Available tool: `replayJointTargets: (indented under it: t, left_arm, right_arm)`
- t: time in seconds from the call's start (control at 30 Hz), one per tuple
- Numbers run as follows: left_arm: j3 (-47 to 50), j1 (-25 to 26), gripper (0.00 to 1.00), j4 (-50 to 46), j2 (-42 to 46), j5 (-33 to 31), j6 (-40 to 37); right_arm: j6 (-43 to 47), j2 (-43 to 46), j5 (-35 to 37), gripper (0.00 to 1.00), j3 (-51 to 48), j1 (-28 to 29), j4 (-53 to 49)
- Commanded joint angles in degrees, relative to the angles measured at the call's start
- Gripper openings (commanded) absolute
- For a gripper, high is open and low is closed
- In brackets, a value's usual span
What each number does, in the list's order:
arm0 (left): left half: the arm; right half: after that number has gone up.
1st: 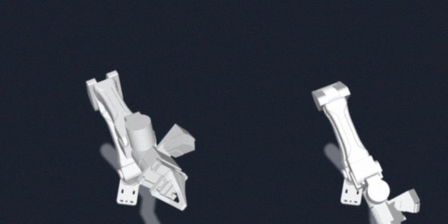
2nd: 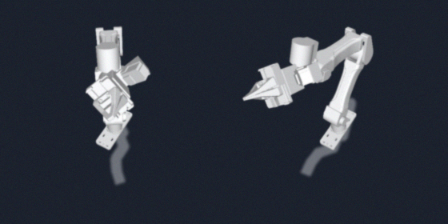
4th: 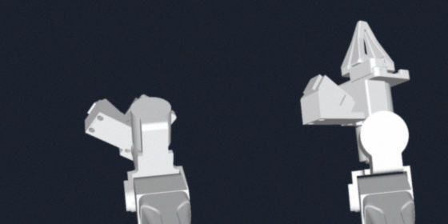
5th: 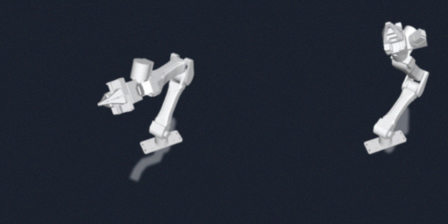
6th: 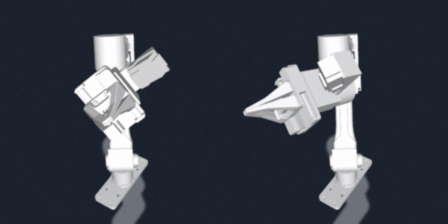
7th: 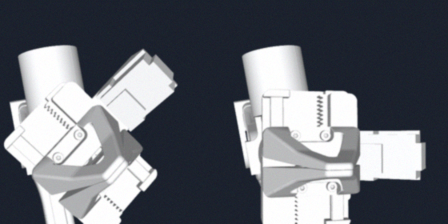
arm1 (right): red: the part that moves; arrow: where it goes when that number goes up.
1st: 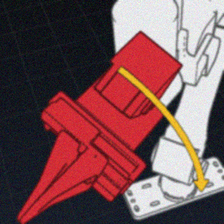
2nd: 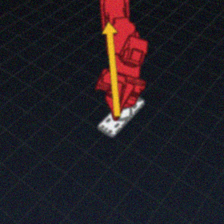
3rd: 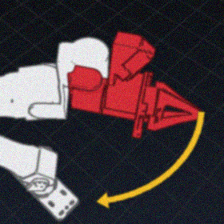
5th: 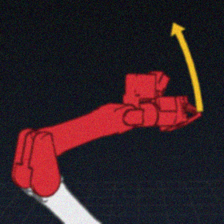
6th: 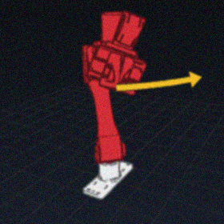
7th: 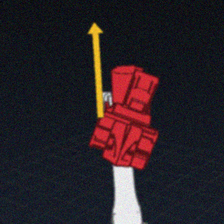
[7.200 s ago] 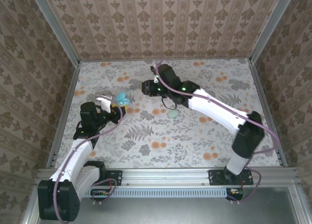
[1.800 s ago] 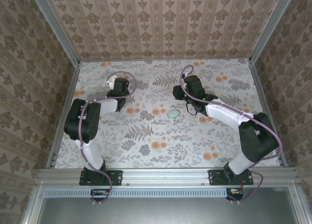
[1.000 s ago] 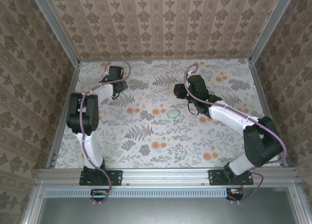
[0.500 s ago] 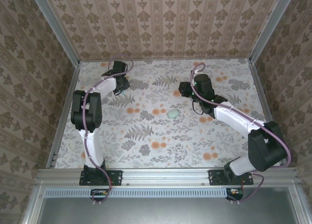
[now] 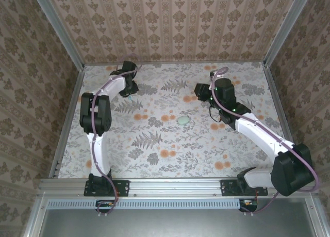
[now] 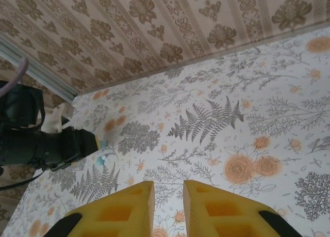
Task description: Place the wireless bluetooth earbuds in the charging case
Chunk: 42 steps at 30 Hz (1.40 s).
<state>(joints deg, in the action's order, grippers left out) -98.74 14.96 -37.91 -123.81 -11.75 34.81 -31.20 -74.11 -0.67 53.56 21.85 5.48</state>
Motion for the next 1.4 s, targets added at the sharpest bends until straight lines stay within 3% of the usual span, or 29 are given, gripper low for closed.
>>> replayJointTargets:
  t: [0.0,0.17,0.73,0.9,1.37]
  left_arm:
    - [-3.42,-0.54,0.0,-5.77,-1.28,0.62,0.69]
    - [-7.62,-0.81,0.0,-10.37,-3.43,2.75,0.99]
    - [-7.73,0.13,0.0,-13.38,-3.5,4.53,2.86]
    - [-2.26,0.88,0.0,-10.06,-1.96,7.46,4.69]
    - [15.42,9.13,0.0,-1.54,8.9,3.02,8.89]
  right_arm:
    - [1.65,2.93,0.36,0.23,-0.7,-0.66,-1.86]
    - [2.18,6.08,0.88,0.23,-0.65,-1.49,-3.53]
    - [2.72,12.15,1.85,0.23,-0.8,-2.16,-6.33]
    - [2.87,13.93,1.99,0.24,-0.67,-2.25,-7.37]
    - [0.19,15.15,-0.15,0.24,-1.97,-2.13,-9.69]
